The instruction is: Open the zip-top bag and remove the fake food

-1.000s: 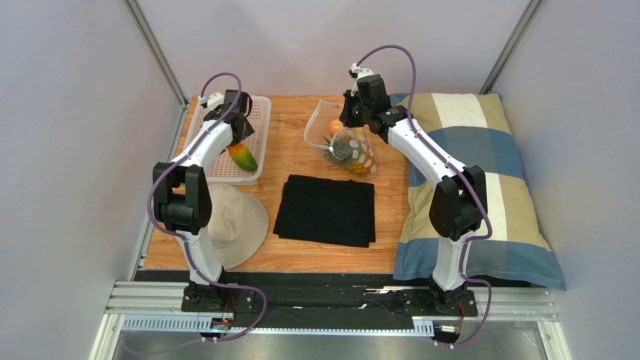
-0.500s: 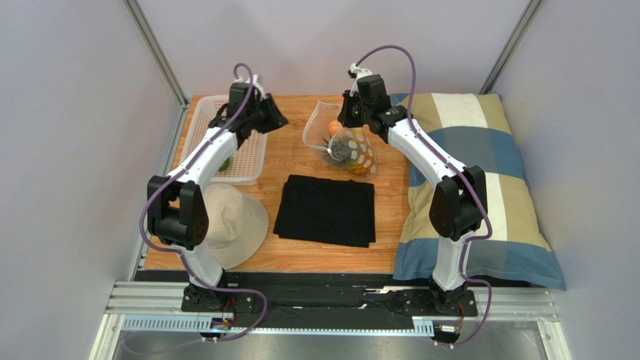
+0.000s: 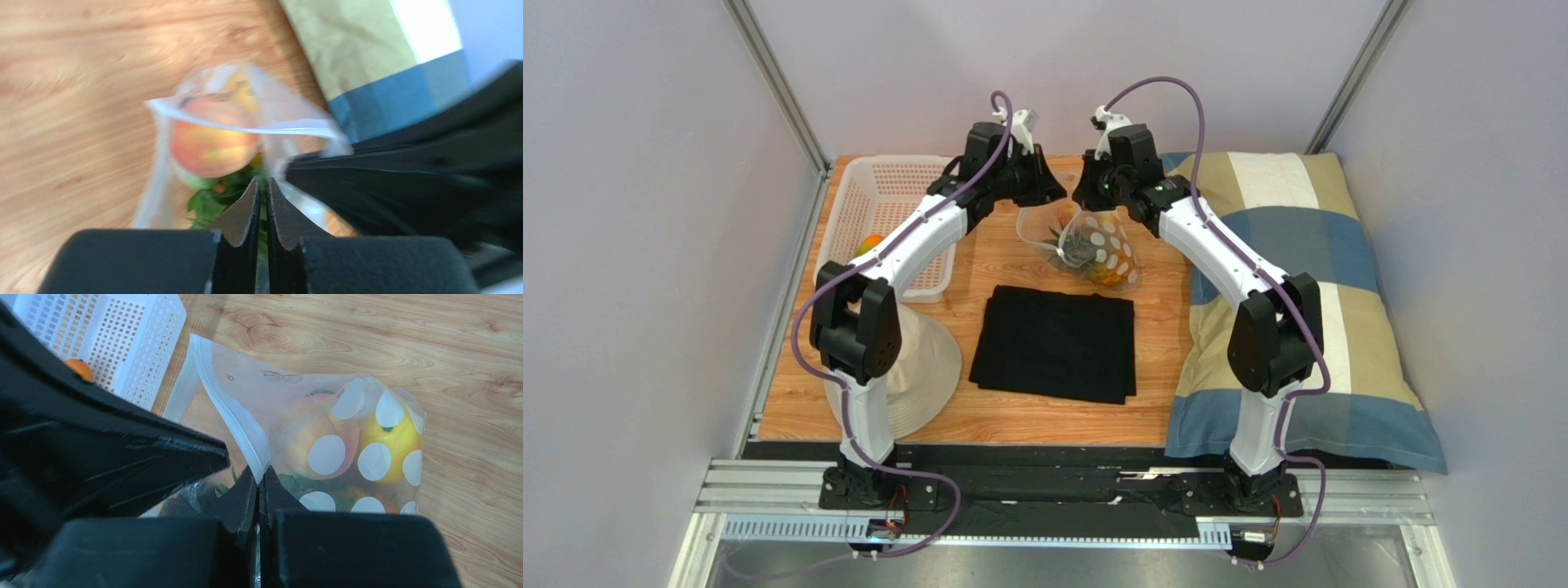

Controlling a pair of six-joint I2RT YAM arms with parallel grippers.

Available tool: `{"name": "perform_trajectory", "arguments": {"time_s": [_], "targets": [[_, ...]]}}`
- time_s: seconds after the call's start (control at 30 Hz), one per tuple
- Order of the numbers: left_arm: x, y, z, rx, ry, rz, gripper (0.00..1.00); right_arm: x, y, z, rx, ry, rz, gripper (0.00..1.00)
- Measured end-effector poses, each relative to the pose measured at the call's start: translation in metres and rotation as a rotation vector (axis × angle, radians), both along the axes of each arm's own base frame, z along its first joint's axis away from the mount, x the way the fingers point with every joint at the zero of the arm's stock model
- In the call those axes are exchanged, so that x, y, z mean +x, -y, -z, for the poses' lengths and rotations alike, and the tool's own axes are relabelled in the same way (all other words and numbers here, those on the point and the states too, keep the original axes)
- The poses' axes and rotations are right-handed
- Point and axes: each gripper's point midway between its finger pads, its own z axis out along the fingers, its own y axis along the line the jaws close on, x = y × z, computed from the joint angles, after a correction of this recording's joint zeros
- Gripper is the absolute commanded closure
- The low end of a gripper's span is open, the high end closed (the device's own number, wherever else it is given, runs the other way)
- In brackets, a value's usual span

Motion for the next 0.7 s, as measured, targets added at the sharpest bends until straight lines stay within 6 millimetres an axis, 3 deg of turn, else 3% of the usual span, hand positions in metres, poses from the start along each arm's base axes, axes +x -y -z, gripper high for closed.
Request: {"name": "perform_trajectory", "arguments": {"time_s": [0.17,0.3,0.43,0.6,0.7], "targets": [[0.005,-0.010,0.024,0.019,-0.063,-0.050,0.85,-0.004,-0.001,-0.009,0.018,0.010,-0.009,1.00],[0.008,-0.002,0.032,0.017,-0.080,-0.046,0.62,-0.012,-0.006,-0.016,0.053,0.005,-0.039,1.00],[0.014,0.004,0.055,0.040,-0.117,-0.056,0.36,-0.017,-0.012,-0.022,0.091,0.001,-0.066,1.00],[0.017,-0.003,0.085,0.113,-0.163,-0.107,0.18,-0.019,-0.015,-0.020,0.109,-0.011,-0.077,1.00],[0.019,-0.010,0.094,0.157,-0.180,-0.141,0.12,-0.020,-0.016,-0.021,0.116,-0.014,-0.081,1.00]]}}
